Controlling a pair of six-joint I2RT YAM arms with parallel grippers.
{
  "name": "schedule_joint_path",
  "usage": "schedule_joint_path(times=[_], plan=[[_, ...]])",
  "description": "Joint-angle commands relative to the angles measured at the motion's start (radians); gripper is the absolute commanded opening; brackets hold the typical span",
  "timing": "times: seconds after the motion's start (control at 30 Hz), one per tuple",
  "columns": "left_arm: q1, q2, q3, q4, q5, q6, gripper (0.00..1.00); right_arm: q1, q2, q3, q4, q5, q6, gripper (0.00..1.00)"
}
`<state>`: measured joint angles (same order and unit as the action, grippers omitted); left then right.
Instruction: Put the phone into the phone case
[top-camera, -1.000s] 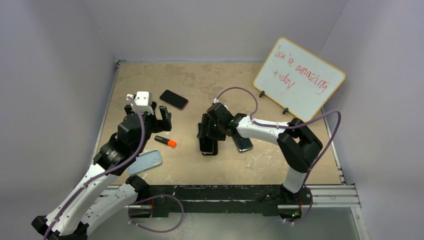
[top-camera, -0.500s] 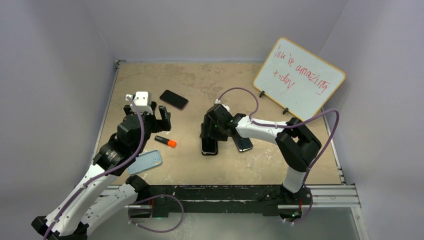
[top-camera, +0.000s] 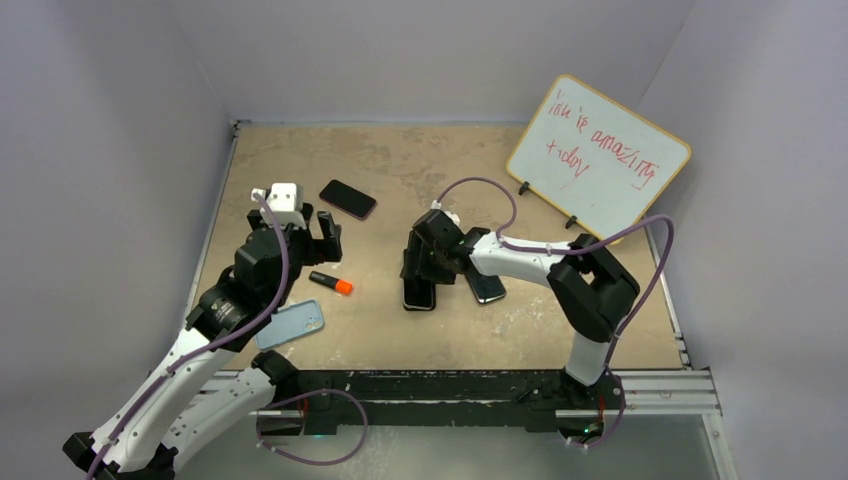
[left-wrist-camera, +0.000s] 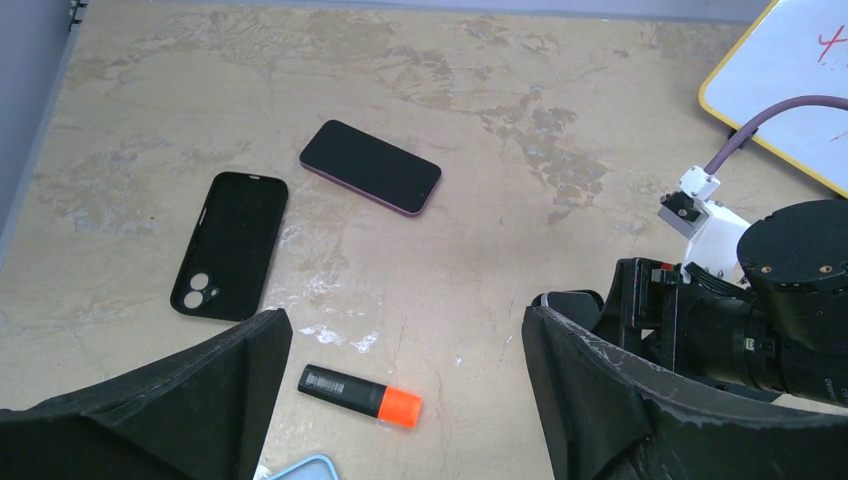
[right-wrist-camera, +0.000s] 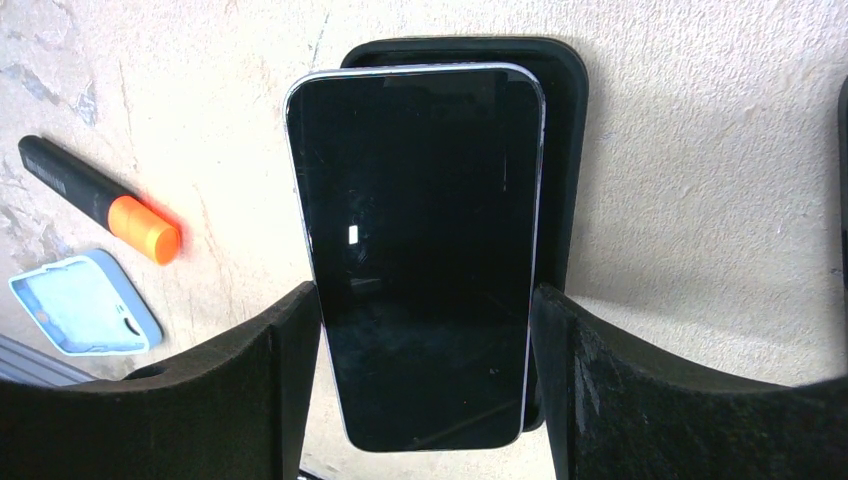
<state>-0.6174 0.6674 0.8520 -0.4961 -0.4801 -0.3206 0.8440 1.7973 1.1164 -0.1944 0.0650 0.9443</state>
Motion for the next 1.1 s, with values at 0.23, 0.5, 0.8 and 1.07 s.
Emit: schedule_joint_path(times=[0.23,0.5,0.8,1.07], plan=[[-0.001,0.011,-0.010,0.008,-0.012,0.006,0.89,0.004,-0.034,0.039,-0.035,0.038,0.022,0.82],[-0.001,0.101,0.019,-0.013,0.132,-0.083,0.84,0.002,-0.108,0.009,-0.063,-0.021,-0.021,0.84],[0.001,0.288,-0.076,0.123,0.453,-0.251,0.73,-0.035,-0.189,-0.114,0.018,-0.036,-0.125,0.68],[0.016,0.467,-0.156,0.293,0.600,-0.312,0.59,-0.075,-0.215,-0.221,0.137,-0.111,-0.155,0.52]])
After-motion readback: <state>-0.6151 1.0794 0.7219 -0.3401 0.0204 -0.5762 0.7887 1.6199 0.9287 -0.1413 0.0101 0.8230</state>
